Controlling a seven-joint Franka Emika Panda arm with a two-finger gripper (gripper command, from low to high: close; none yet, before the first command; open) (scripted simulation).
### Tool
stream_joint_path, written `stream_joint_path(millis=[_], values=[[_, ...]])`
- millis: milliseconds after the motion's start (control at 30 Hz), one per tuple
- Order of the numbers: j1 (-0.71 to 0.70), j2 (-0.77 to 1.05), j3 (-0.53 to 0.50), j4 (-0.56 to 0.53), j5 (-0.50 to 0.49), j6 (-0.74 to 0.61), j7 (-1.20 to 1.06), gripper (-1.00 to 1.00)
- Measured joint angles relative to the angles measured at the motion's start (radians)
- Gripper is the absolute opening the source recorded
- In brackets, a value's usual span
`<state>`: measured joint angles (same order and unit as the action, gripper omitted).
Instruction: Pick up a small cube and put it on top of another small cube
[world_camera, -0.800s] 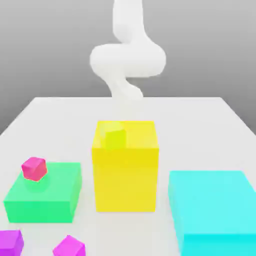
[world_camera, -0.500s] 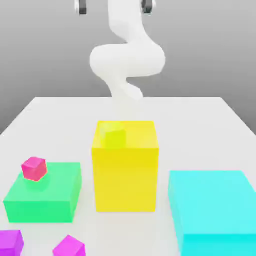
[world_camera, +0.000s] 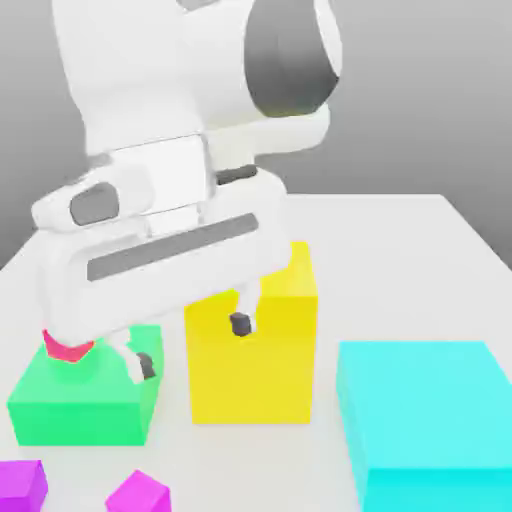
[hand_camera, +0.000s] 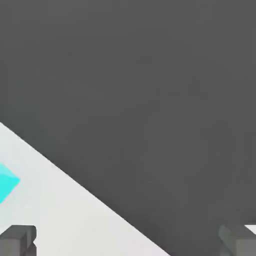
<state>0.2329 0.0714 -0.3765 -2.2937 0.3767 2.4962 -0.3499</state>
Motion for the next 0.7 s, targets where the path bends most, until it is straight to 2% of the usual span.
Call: stream_joint_path(millis=[167,367,500,533,700], values=[[-0.036,0.142,0.009,-0.004,0.000,0.054,-0.167,0.00],[-0.071,0.287,0.000,-0.013,-0.071,0.135,-0.313,0.00],[-0.132,0.425,0.070,0.016,-0.009,0.236,-0.385,0.00],[-0.146,0.451,0.087,0.022,0.005,0.255,-0.397,-1.00],[-0.146,0.451,0.087,0.022,0.005,0.252,-0.397,-1.00]])
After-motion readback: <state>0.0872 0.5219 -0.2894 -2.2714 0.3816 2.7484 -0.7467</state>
